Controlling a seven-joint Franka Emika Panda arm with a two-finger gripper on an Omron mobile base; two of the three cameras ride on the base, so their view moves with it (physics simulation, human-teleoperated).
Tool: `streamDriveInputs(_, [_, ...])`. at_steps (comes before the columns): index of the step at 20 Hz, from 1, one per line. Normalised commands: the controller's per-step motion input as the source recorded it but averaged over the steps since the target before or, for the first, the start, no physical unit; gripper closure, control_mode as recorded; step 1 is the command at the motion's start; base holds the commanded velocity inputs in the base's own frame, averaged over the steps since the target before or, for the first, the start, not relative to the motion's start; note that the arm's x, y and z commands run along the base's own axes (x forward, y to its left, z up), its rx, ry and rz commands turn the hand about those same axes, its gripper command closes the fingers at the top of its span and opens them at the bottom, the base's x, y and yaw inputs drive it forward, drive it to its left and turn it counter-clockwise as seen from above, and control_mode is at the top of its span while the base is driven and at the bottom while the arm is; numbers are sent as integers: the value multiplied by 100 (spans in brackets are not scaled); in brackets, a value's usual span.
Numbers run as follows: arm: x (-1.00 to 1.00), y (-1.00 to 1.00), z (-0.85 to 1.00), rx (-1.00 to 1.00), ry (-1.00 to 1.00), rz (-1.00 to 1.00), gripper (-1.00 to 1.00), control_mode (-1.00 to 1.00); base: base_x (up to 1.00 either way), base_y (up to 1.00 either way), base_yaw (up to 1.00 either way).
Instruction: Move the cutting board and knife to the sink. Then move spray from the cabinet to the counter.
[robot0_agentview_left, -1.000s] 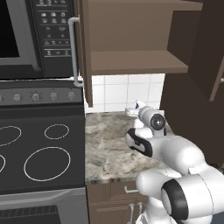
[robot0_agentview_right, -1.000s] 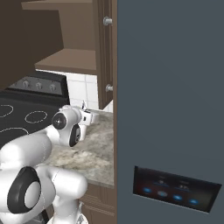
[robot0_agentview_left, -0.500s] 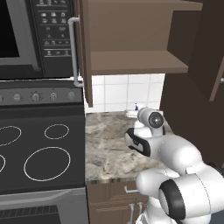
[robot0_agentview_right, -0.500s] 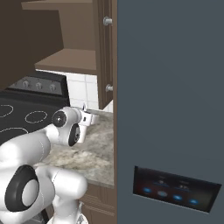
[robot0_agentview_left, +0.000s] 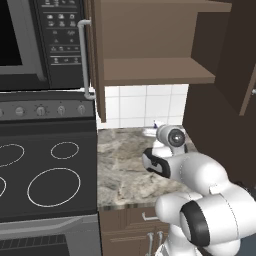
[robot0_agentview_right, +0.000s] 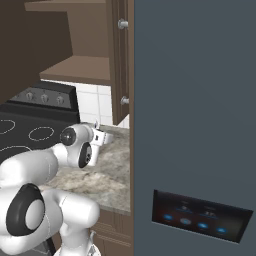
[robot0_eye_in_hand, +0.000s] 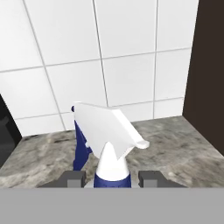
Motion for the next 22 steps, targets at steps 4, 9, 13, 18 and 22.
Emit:
streamDriveInputs(4, [0, 0, -29, 0, 0, 0, 100, -100, 0, 0, 0])
streamDriveInputs(9, [0, 0, -29, 0, 0, 0, 100, -100, 0, 0, 0])
streamDriveInputs(13, [0, 0, -30, 0, 0, 0, 100, -100, 0, 0, 0])
streamDriveInputs(18, [0, 0, -42, 0, 0, -1, 100, -100, 0, 0, 0])
streamDriveInputs(22, [0, 0, -44, 0, 0, -2, 100, -100, 0, 0, 0])
